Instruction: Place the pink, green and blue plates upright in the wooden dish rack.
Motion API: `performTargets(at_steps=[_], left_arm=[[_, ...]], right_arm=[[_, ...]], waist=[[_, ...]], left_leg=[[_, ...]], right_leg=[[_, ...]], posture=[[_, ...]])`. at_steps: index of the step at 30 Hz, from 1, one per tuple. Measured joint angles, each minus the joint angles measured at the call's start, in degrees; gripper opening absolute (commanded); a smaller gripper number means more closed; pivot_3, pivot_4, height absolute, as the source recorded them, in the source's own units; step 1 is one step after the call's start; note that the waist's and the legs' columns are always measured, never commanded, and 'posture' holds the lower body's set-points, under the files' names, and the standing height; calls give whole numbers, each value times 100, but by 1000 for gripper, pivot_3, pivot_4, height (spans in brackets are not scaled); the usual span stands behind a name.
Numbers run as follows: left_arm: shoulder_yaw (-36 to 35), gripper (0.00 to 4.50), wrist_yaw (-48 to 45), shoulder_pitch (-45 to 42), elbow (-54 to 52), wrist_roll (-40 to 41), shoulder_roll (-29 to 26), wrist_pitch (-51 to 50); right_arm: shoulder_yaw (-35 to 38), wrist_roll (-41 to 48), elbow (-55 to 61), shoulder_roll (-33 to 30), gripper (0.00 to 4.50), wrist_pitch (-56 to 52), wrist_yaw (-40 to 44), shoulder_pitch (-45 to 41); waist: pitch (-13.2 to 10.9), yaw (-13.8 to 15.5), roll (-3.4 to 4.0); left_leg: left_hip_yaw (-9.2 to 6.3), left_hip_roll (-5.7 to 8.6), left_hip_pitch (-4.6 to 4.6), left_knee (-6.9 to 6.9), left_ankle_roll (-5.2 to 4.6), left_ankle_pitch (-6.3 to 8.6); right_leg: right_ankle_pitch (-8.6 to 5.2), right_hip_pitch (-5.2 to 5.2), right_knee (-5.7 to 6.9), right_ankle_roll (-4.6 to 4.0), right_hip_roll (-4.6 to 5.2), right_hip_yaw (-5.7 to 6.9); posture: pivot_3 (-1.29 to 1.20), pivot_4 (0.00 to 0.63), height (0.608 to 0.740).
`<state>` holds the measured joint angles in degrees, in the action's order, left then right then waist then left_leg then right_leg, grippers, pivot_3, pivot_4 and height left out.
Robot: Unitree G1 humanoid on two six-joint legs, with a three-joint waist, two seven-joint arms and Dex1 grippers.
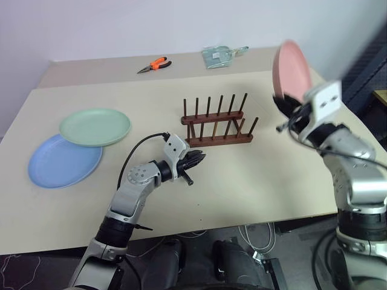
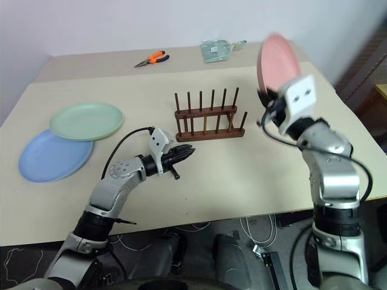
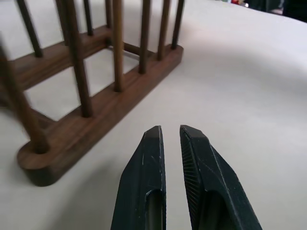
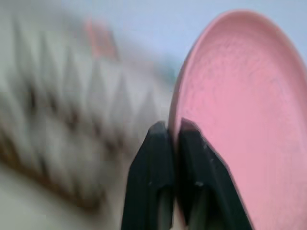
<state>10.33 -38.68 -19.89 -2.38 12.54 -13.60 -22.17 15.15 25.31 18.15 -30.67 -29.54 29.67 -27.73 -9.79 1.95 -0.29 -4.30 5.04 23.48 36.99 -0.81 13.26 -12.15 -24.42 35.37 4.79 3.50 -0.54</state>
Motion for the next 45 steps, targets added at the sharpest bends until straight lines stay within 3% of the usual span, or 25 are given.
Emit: performTargets(at_steps=[4,7,25,28,33,34,36,41,42,45], left_arm=[[-110,524,-2,7,-5,72,-84,0],[-111,524,-2,45,-68,108,-83,0],[-98,524,38,366,-453,175,-216,-141],[-98,524,38,366,-453,176,-225,-147],[-101,524,37,366,-453,193,-232,-179],[-102,1069,37,366,-453,203,-233,-222],[-126,1819,54,365,-453,221,-237,-233],[-480,4372,366,324,-451,274,-212,-232],[-592,4470,545,292,-448,265,-208,-232],[-1218,4470,1297,105,-441,255,-109,-222]], right_arm=[[408,1870,419,252,69,-874,30,-541],[413,2493,261,359,69,-1246,-46,-564],[505,3064,-1464,393,69,-1519,256,-694],[610,3128,-1749,424,1045,-1522,212,-697],[520,2885,-1832,386,3578,-1385,259,-674],[420,2695,-1829,307,4104,-1268,301,-655],[231,2251,-1825,154,4167,-941,400,-640],[-97,986,-1825,-337,4167,144,483,-681],[-105,783,-1835,-443,4433,335,478,-717],[-159,344,-1799,-738,4433,727,555,-882]], waist=[[2,45,-4],[1,23,-2],[-2,15,6],[-3,14,8],[-7,12,14],[-7,12,14],[-7,16,14],[-8,18,14],[-9,19,14],[-11,12,14]], left_leg=[[-7,3,2,2,-9,6],[-4,4,4,1,-10,7],[-1,3,6,-5,-10,7],[-1,3,6,-6,-10,7],[0,3,7,-6,-10,7],[1,3,8,-6,-10,7],[2,3,8,-5,-10,7],[3,3,9,-5,-9,7],[3,3,9,-5,-9,7],[3,2,10,-5,-9,7]], right_leg=[[-8,7,-12,-16,7,6],[-9,3,-12,-17,10,4],[-9,-4,-11,-19,9,3],[-9,-5,-11,-19,9,2],[-9,-6,-11,-19,9,2],[-9,-6,-11,-19,9,2],[-9,-7,-11,-19,9,2],[-9,-8,-11,-18,9,2],[-9,-9,-11,-17,9,2],[-7,-11,-10,-14,6,2]], posture=[[0,150,729],[0,150,729],[0,150,729],[0,150,729],[0,150,729],[0,150,729],[0,150,729],[0,150,729],[0,150,729],[0,150,729]])
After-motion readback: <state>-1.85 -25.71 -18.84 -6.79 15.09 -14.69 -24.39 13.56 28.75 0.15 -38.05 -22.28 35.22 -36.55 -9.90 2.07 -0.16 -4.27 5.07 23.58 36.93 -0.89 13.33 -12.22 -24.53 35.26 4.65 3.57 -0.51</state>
